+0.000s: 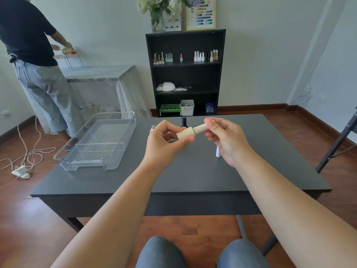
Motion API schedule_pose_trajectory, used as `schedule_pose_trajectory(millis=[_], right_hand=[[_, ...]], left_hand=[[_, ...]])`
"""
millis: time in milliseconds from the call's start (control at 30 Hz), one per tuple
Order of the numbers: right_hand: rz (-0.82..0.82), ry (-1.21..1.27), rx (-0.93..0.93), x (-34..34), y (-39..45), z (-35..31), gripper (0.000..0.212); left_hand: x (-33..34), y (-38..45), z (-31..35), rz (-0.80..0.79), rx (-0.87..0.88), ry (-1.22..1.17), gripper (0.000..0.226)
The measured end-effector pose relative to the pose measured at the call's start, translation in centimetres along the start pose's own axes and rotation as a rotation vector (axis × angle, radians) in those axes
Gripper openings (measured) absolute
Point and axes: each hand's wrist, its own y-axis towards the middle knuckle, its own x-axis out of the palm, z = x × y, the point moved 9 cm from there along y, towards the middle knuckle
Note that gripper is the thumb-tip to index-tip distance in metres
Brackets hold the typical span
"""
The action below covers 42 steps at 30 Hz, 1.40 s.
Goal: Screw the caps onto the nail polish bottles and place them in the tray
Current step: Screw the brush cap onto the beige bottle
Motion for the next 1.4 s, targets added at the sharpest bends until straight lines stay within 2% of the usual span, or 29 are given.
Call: schedule_pose_trajectory(millis=[100,167,300,367,500,667,733,833,967,1100,1267,1400], right_hand=[[0.059,0.206,0.181,0.8,0.9,1.2,0.004],[0.036,0.192,0.192,1.5,1.9,1.2,0.002],[0.056,-0.120,0.052,1.9,4.4,-0.4,0.002],[0.077,-0.270,0.023,1.6,6.0,-1.0,0.002],[0.030,-0.479,0.121,1.0,9.0,-0.4,0.003],[-0.044,-0.785,0.172,1.2,10.7,2.0,0.014],[-0.050,-0.852,0.184,1.1,11.0,2.8,0.013],[-0.048,-0.939,0.155,1.2,11.9,3.3,0.011],[-0.059,-1.033,0.095,1.5,12.7,3.2,0.010],[-0.115,-1.149,0.061,1.6,12.8,3.2,0.018],[-0.202,-1.198,0.121,0.8,11.8,2.8,0.053],[-0.210,-1.294,0.172,-1.0,10.2,0.8,0.052]], left_hand=[[-0.2,0.8,-0.2,0.017,-0.048,0.018,0.031],[-0.2,1.5,-0.6,0.002,-0.086,0.068,0.033],[-1.1,3.2,-1.6,-0.027,-0.115,0.213,0.028],[-2.6,3.9,-2.3,0.023,-0.126,0.236,0.020],[-5.7,4.4,-5.3,0.085,-0.214,0.280,0.007],[-7.5,3.6,-7.8,0.132,-0.274,0.301,0.016],[-8.1,3.2,-8.3,0.191,-0.282,0.251,0.027],[-8.6,3.0,-9.5,0.208,-0.322,0.240,0.031],[-8.3,3.0,-11.1,0.123,-0.341,0.267,0.039],[-7.9,2.8,-12.4,0.041,-0.343,0.314,0.052],[-8.1,3.2,-13.7,0.004,-0.383,0.477,0.045],[-8.5,3.2,-13.3,0.062,-0.359,0.486,0.034]])
